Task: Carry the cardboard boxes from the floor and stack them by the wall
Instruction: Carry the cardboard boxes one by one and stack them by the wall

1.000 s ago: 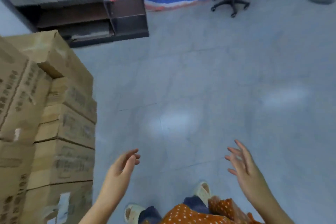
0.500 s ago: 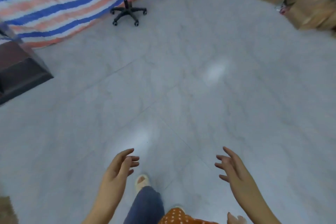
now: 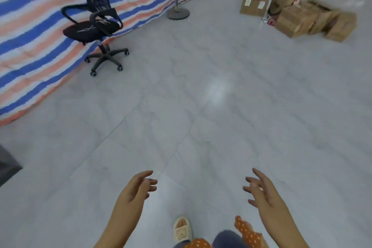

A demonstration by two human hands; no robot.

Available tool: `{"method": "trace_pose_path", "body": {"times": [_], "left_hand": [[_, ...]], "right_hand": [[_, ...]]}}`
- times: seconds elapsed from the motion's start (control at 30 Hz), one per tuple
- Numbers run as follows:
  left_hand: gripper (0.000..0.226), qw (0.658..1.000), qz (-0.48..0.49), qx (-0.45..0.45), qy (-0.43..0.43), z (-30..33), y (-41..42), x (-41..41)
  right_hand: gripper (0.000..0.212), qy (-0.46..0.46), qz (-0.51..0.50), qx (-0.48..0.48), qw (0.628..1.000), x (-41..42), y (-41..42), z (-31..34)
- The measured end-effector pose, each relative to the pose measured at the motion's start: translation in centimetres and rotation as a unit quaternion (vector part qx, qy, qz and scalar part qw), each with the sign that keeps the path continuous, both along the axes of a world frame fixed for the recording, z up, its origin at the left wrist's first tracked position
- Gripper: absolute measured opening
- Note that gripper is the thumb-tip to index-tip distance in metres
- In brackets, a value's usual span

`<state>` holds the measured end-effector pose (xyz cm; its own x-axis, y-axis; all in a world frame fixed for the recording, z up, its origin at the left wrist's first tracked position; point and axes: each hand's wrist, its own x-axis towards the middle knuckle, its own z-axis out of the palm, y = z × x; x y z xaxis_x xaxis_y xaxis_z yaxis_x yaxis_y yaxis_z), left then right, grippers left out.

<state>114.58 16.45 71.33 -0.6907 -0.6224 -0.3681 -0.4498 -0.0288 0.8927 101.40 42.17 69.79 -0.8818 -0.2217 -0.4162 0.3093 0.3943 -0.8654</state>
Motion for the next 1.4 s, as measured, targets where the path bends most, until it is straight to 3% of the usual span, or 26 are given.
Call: {"method": "trace_pose_path", "body": {"times": [0.37,0.77,1.07,1.4], "left_hand": [[0.024,0.989,-0.146,-0.007,-0.020,-0.8,-4.6,-19.0],[0.025,0.992,-0.128,-0.007,0.020,-0.4,-4.0,-44.7],[0.023,0.987,-0.160,0.009,-0.021,-2.8,-4.4,-60.8],[0.026,0.967,-0.253,-0.015,0.035,-0.5,-8.3,-89.2]], "right_hand": [[0.038,-0.006,-0.120,0.048,0.992,-12.2,-3.3,-0.5],[0.030,0.060,-0.122,0.004,0.991,-39.5,-1.5,0.9],[0.033,0.014,-0.196,0.003,0.981,-52.4,-1.3,-2.1],[0.032,0.053,-0.294,-0.033,0.954,-76.3,-4.2,-0.8]]}}
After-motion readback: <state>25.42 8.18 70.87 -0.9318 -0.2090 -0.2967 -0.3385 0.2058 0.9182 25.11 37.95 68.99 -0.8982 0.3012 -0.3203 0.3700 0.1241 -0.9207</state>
